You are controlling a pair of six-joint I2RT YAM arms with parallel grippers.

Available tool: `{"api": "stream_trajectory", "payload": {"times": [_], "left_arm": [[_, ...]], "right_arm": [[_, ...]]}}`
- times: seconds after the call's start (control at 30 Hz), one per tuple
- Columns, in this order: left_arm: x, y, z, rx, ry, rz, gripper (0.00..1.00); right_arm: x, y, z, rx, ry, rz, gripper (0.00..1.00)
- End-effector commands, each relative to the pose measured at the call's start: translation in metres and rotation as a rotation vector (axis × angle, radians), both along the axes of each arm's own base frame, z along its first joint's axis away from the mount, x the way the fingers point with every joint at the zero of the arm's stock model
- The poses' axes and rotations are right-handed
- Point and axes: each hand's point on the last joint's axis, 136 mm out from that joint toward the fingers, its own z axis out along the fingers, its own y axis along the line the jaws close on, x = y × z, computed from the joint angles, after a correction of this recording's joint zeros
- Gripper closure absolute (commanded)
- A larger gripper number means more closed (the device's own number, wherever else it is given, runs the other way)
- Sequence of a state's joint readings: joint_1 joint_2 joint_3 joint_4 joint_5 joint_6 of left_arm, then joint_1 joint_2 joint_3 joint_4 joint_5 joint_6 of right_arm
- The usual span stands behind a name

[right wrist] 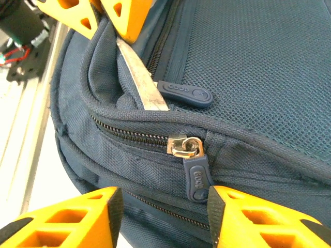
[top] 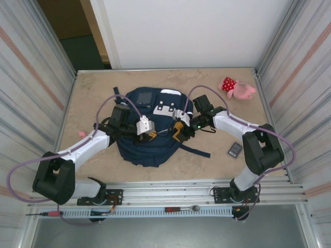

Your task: Pack books, pencil case, and school supplies into a backpack

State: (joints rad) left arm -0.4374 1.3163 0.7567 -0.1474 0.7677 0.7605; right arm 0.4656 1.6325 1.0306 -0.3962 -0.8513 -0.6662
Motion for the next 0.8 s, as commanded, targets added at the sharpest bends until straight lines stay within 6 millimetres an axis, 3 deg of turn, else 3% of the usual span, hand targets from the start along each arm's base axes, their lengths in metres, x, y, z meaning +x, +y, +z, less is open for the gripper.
{"api": "stream_trajectory", "payload": {"times": [0.0, 0.17, 0.4, 0.53, 0.63, 0.77], "left_arm": [[-0.002, -0.004, 0.019, -0.068, -0.03, -0.025, 1.0], [-0.005, -0.003, 0.019, -0.067, -0.025, -0.033, 1.0], [-0.003, -0.001, 0.016, -0.052, -0.031, -0.018, 1.0], [-0.002, -0.001, 0.015, -0.048, -0.029, -0.015, 1.0], [-0.002, -0.001, 0.015, -0.05, -0.03, -0.015, 1.0], [-0.002, -0.002, 0.017, -0.057, -0.029, -0.019, 1.0]], "right_arm": [[-0.003, 0.008, 0.01, 0.039, 0.075, 0.001, 0.47], [-0.001, 0.016, 0.016, 0.081, 0.138, 0.009, 0.47], [-0.013, 0.015, 0.03, 0.107, 0.157, 0.014, 0.62], [-0.02, 0.01, 0.036, 0.107, 0.15, -0.001, 0.64], [-0.021, 0.008, 0.031, 0.093, 0.151, -0.018, 0.64], [-0.009, 0.005, 0.016, 0.036, 0.134, -0.077, 0.61]]}}
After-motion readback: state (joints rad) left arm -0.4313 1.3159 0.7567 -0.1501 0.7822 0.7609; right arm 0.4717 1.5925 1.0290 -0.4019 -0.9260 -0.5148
